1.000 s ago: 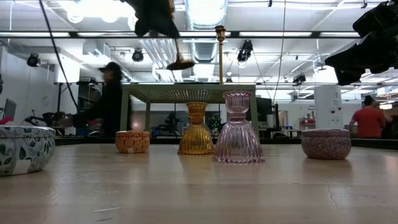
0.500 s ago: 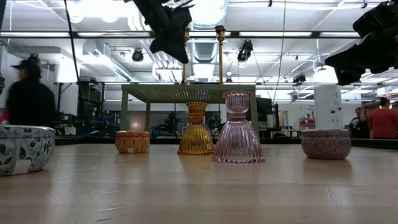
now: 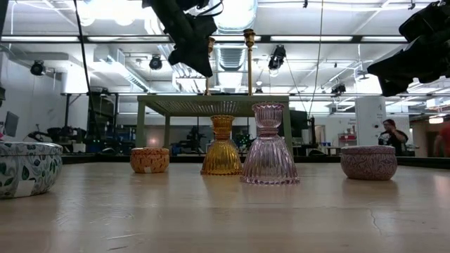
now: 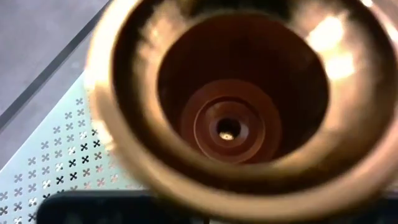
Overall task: Pick & Place candle stick holders
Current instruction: Put the gold candle holder on the shelf aligned with the other gold candle holders
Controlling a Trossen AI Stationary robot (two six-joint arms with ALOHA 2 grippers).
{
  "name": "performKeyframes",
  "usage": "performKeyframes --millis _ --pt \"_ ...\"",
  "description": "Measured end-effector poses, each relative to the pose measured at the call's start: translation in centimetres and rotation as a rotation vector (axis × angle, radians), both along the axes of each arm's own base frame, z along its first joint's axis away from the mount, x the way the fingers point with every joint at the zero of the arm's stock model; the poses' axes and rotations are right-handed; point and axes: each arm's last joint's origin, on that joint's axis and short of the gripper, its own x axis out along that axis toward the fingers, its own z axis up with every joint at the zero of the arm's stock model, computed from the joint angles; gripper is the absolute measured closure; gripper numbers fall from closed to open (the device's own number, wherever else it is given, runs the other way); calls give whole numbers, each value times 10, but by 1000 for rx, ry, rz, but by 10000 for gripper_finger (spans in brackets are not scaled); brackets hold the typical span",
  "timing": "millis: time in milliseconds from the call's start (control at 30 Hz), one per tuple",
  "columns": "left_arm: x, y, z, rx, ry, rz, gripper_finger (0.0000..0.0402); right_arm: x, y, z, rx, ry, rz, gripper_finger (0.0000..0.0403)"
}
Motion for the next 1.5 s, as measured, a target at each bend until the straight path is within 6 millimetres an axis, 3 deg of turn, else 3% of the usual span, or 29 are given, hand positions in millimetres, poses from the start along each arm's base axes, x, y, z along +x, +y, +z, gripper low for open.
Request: performKeyframes --millis 400,533,1233,1500 --pt "0 0 -4 25 27 -34 230 0 0 0 0 1 0 394" --pt "0 -1 -3 45 31 -58 207 0 0 0 0 0 0 394" --pt "-7 -4 12 84 -27 -102 204 0 0 0 0 1 0 394" --pt "-8 -4 7 83 -6 -110 204 0 0 0 0 1 0 394"
